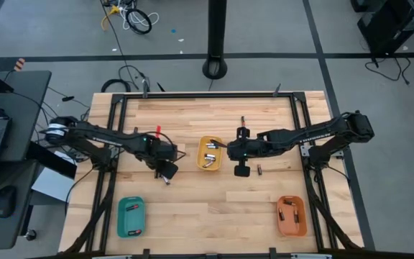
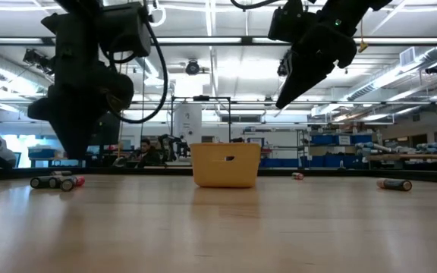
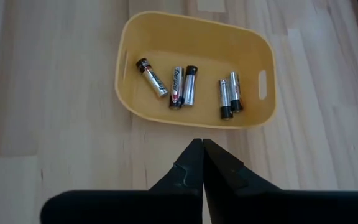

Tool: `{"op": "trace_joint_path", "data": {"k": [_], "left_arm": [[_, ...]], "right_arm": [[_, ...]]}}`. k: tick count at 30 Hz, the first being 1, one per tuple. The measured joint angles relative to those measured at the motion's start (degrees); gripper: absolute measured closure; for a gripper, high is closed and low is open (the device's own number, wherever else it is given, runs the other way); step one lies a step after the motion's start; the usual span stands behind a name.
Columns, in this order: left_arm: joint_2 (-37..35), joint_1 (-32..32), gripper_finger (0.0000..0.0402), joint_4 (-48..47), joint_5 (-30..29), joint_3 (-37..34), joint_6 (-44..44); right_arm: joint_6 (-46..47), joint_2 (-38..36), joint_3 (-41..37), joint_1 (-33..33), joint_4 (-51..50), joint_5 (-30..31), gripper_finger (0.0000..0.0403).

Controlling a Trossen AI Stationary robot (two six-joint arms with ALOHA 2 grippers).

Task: Sort batteries
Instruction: Put the red battery into the blue bin

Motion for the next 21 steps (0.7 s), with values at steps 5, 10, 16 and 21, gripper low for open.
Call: {"op": "trace_joint_path", "data": {"k": [5, 10, 16, 21], "left_arm": [[1.92, 0.01, 0.0302, 0.02, -1.30, 0.00, -0.35], [3.83, 0.02, 0.0296, 0.16, -1.81, 0.00, 0.76], [5.48, 0.07, 0.0296, 1.05, -1.95, 0.00, 2.17], [5.50, 0.07, 0.0296, 2.39, -2.17, -0.19, 2.32]], "right_arm": [[0.02, 0.00, 0.00, 0.13, 0.00, -0.15, 0.0382], [0.02, 0.00, 0.00, 0.94, 0.01, -0.20, 0.0391], [-0.15, 0.02, 0.00, 1.72, 0.02, -0.20, 0.0386], [-0.18, 0.02, 0.00, 1.84, 0.00, -0.19, 0.0386]]}}
